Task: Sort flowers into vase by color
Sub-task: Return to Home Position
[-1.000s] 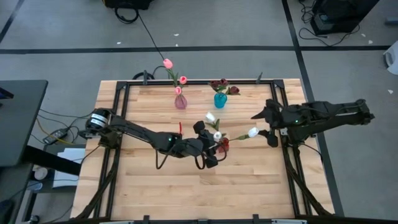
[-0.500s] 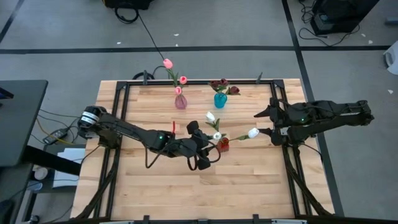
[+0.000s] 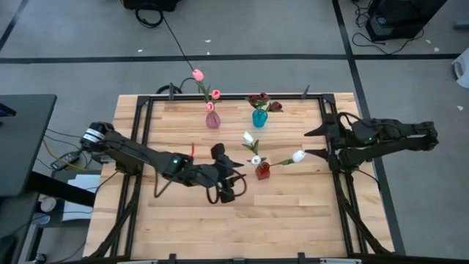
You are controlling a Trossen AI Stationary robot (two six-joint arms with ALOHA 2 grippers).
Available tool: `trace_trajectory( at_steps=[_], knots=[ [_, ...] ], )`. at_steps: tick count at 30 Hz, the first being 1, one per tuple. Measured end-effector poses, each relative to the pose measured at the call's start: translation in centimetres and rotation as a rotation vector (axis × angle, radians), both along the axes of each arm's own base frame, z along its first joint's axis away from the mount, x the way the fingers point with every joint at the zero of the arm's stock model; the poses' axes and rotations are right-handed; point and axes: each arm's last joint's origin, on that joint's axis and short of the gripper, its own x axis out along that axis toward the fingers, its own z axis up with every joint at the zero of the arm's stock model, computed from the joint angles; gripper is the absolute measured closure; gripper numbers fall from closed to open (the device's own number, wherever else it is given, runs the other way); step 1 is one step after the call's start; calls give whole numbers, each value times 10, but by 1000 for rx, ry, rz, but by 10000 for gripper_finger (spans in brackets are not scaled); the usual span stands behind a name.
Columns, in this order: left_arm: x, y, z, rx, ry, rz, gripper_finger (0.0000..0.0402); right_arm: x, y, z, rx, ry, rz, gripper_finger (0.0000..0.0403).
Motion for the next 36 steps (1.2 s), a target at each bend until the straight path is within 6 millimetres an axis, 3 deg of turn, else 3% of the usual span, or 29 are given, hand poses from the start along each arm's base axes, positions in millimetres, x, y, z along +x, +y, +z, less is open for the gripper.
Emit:
trace_trajectory(
  at_steps=[7, 14, 21, 29, 36],
  knots=[
    [-46, 16, -7, -60, -104, 15, 241, -4, 0, -20, 46, -63, -6, 103],
    [-93, 37, -50, -118, -274, 38, 241, -7, 0, -34, 70, -191, 22, 103],
    [-139, 59, -97, -205, -448, 79, 241, -9, -1, -34, 34, -486, 37, 103],
    [-191, 74, -145, -344, -619, 87, 241, -17, -2, -36, -24, -577, 38, 103],
    [-195, 77, -144, -334, -608, 75, 241, -30, -5, -33, -65, -618, -2, 105]
  ],
)
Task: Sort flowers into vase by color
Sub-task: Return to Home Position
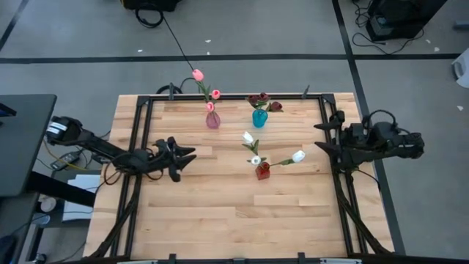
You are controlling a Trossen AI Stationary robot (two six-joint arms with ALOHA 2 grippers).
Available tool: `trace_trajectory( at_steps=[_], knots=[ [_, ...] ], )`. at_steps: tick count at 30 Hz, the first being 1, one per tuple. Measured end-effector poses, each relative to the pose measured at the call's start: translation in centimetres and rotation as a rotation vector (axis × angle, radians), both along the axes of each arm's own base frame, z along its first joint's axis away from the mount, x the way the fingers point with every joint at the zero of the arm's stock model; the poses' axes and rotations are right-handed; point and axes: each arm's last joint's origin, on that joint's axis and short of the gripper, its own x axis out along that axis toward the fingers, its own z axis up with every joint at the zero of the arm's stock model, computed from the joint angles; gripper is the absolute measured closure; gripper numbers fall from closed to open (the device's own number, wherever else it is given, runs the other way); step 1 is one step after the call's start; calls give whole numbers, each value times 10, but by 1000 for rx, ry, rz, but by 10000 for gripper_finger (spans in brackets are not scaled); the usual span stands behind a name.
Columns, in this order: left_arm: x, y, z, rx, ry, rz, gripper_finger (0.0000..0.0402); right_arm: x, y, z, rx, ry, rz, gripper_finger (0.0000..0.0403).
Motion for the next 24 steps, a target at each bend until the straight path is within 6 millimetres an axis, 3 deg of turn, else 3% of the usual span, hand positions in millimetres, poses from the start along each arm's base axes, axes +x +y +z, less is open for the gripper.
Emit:
trace_trajectory(
  at_steps=[7, 11, 17, 24],
  knots=[
    [-5, 0, 5, -14, -10, -39, 241, 3, 1, -6, -33, 38, 3, 120],
    [-9, 0, 10, -16, -4, -79, 241, 9, 2, -10, -33, -55, 16, 128],
    [-10, 1, 20, -4, 166, -74, 241, 18, 3, -24, -54, -235, -34, 133],
    [-25, 1, 42, 70, 186, -129, 241, 22, 2, -37, -63, -234, -86, 136]
  ],
)
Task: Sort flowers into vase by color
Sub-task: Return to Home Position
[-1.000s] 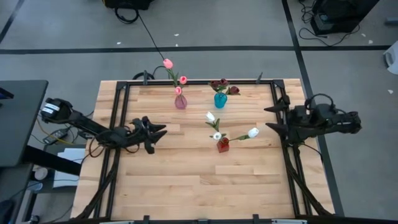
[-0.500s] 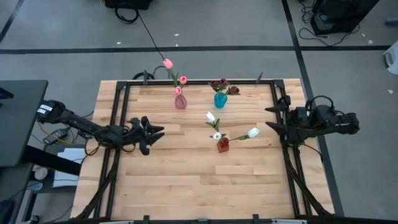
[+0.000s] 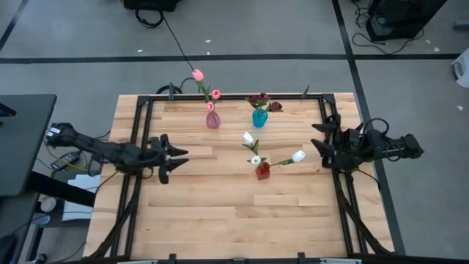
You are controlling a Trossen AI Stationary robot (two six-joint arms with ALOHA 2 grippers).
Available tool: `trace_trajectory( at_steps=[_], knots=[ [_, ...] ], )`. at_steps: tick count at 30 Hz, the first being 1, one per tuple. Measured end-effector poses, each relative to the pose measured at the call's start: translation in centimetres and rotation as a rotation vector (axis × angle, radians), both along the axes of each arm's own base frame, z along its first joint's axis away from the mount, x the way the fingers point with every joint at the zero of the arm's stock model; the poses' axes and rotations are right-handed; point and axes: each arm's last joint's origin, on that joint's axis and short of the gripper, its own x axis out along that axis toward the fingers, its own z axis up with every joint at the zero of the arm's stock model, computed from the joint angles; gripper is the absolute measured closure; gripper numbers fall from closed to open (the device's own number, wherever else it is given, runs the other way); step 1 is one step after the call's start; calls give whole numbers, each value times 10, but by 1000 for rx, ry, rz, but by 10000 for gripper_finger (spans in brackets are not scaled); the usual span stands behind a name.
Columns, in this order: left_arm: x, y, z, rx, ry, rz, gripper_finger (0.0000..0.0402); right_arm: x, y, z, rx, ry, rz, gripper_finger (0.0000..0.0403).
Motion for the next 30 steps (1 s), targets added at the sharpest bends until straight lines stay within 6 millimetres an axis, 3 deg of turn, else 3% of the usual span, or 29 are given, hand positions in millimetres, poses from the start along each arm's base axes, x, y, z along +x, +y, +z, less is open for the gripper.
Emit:
trace_trajectory(
  at_steps=[13, 23, 30],
  knots=[
    [-29, 7, 1, 68, -6, -69, 241, -1, -4, -6, -6, -37, -103, 154],
    [-46, 11, -6, 87, 19, -127, 241, -18, -6, 17, 42, -112, -111, 164],
    [-44, 7, -7, 77, -34, -245, 241, -8, -2, -1, 23, -53, -16, 164]
  ],
)
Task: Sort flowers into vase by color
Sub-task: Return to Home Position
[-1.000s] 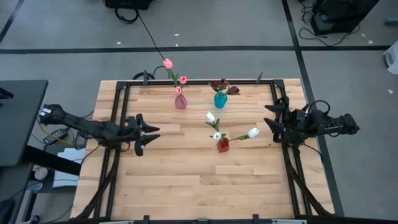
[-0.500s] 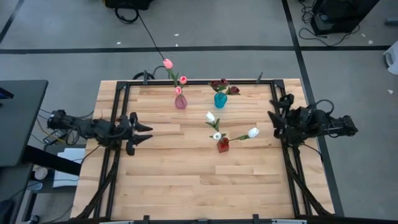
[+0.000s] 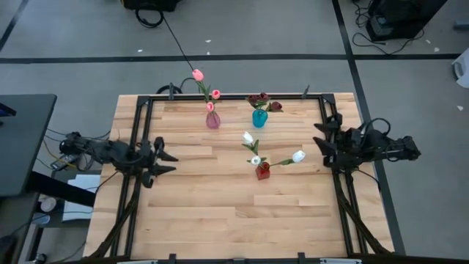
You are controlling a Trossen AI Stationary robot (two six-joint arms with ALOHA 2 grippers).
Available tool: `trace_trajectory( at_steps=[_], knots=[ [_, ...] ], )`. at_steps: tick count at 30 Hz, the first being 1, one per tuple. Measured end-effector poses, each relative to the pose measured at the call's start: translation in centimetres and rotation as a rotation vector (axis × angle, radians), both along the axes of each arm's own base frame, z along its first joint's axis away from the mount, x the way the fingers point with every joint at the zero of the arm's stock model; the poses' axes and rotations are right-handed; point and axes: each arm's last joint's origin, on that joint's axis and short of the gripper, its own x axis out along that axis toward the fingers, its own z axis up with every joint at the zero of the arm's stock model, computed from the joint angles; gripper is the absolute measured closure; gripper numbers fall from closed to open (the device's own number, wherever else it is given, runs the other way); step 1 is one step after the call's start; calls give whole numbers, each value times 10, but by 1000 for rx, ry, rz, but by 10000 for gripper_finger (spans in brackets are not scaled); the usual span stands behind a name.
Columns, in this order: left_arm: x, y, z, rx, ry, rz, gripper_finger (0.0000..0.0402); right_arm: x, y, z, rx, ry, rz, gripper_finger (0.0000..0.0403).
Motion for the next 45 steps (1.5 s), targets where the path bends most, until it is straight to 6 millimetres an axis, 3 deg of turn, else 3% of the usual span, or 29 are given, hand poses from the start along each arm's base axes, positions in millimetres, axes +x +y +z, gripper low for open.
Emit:
trace_trajectory(
  at_steps=[13, 45],
  knots=[
    [12, -5, -30, 47, -73, -53, 241, 8, 0, -22, 95, 46, 25, 163],
    [12, -4, -29, 41, -83, 3, 241, 9, 1, -23, 92, 52, 23, 162]
  ],
)
